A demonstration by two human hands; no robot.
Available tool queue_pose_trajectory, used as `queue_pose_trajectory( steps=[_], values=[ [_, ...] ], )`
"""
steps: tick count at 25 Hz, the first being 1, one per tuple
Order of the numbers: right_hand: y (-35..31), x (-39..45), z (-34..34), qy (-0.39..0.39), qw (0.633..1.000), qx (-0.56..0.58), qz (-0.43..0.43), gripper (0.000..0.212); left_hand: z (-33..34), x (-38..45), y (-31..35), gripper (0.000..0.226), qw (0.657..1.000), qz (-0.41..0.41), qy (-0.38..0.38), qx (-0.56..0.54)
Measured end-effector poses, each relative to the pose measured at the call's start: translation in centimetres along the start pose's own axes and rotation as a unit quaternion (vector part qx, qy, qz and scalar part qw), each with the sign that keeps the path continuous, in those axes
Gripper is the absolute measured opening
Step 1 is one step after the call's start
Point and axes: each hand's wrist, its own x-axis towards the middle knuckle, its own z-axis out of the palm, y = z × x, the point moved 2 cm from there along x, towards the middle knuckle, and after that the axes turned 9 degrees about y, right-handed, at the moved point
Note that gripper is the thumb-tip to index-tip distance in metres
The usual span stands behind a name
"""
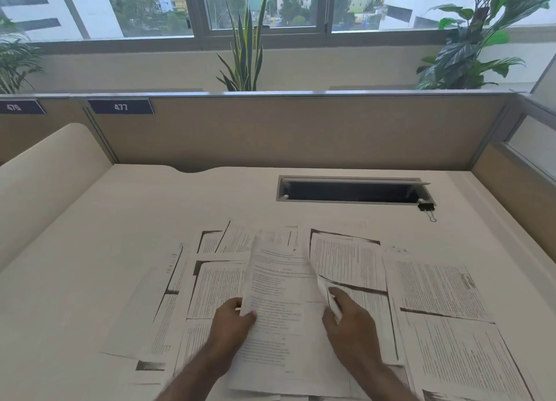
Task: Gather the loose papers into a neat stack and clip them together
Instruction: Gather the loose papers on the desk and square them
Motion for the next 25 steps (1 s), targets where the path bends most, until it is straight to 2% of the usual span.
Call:
queue_pose_trajectory(
  steps=[2,5,8,13,14,16,18,19,21,23,25],
  values=[
    [-1.9,-1.1,0.9,-0.066,0.997,0.017,-0.048,0.047,0.2,-0.2,0.2,0.019,0.998,-0.033,-0.037,-0.033],
    [-3.2,-2.8,2.8,-0.198,0.974,-0.018,-0.106,0.065,0.8,-0.5,0.7,0.020,0.991,-0.066,-0.088,-0.078],
    [-3.3,-3.8,3.6,-0.256,0.955,-0.058,-0.140,0.073,1.4,-0.8,0.8,0.022,0.989,-0.067,-0.100,-0.087],
    [-3.0,-3.3,2.6,-0.224,0.967,-0.016,-0.124,0.064,1.3,-1.3,0.5,0.024,0.997,0.020,-0.072,-0.038],
    [-3.0,-2.6,2.1,-0.192,0.976,0.001,-0.107,0.061,0.9,-1.3,0.7,0.024,0.996,0.028,-0.067,-0.042],
    [-2.4,-0.8,0.6,-0.079,0.994,0.047,-0.061,0.056,-0.3,-1.2,0.9,0.024,0.995,0.031,-0.072,-0.067],
    [-2.3,1.1,-1.2,0.014,0.996,0.086,0.011,0.064,-2.1,-1.0,1.2,0.026,0.988,0.027,-0.114,-0.099],
    [-2.5,1.8,-2.1,0.019,0.992,0.110,0.056,0.073,-3.0,-1.1,1.4,0.028,0.981,0.028,-0.153,-0.117],
    [-3.0,2.9,-3.0,-0.058,0.966,0.208,0.140,0.079,-4.5,-1.5,2.3,0.032,0.963,0.041,-0.226,-0.138],
    [-3.8,3.2,-3.3,-0.154,0.920,0.319,0.168,0.066,-5.6,-2.1,3.5,0.035,0.955,0.068,-0.257,-0.131],
    [-5.2,2.9,-3.6,-0.154,0.904,0.366,0.159,0.045,-6.5,-2.7,4.9,0.036,0.951,0.107,-0.257,-0.132]
  ],
)
